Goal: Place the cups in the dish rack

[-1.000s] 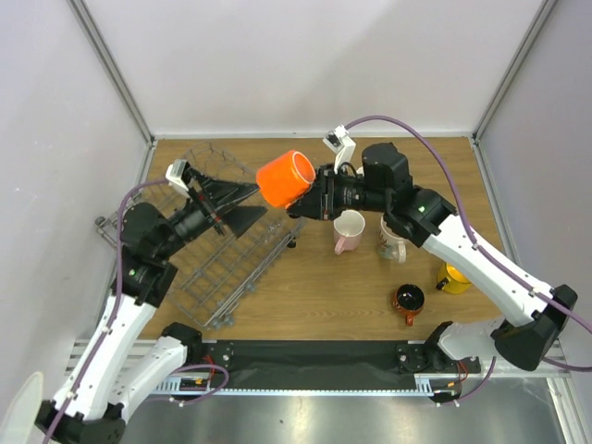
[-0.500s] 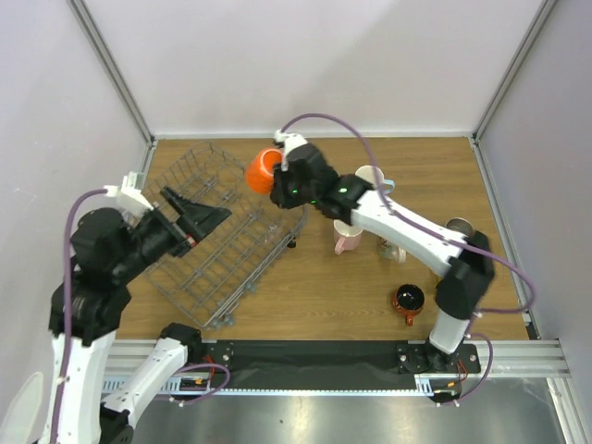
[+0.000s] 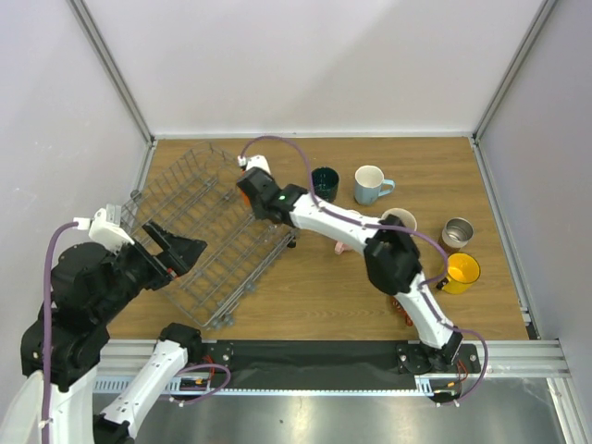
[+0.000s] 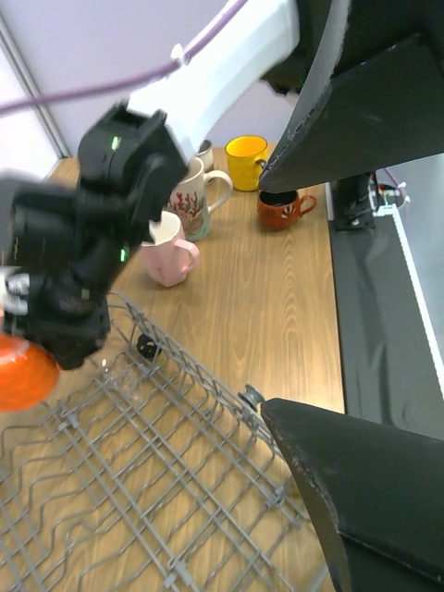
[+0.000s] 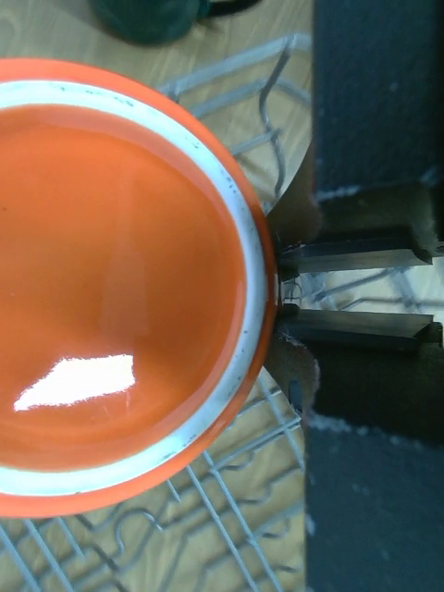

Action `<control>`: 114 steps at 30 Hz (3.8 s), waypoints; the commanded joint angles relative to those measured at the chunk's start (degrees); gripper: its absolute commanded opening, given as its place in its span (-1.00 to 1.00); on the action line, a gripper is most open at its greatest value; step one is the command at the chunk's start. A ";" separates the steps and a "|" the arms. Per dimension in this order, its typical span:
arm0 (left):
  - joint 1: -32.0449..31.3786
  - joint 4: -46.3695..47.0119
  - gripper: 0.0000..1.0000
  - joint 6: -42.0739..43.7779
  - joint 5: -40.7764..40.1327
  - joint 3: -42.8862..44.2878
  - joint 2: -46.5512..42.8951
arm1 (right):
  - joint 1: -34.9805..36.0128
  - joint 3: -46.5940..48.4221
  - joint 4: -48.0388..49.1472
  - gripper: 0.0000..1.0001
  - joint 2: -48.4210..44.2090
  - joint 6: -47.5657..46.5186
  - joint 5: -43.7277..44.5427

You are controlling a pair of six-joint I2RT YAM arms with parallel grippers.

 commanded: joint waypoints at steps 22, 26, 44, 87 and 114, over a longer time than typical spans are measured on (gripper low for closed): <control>0.48 -1.37 0.99 4.34 0.08 -1.04 -1.35 | 2.50 14.92 -12.00 -1.00 12.48 31.25 15.00; 0.48 -0.49 1.00 3.81 0.34 -2.71 -2.14 | 3.55 16.41 -12.42 -1.00 13.45 30.81 16.49; 0.48 0.65 0.99 4.25 0.69 -3.24 -1.53 | 4.87 14.13 -9.62 -1.00 14.59 27.57 14.48; 0.48 13.30 0.94 3.55 5.70 -7.71 3.92 | -7.84 15.02 -27.79 0.40 -14.31 11.40 -5.46; 0.39 17.43 0.92 1.09 13.00 -14.66 6.12 | -25.72 -20.84 -33.97 -0.02 -33.75 15.87 -15.76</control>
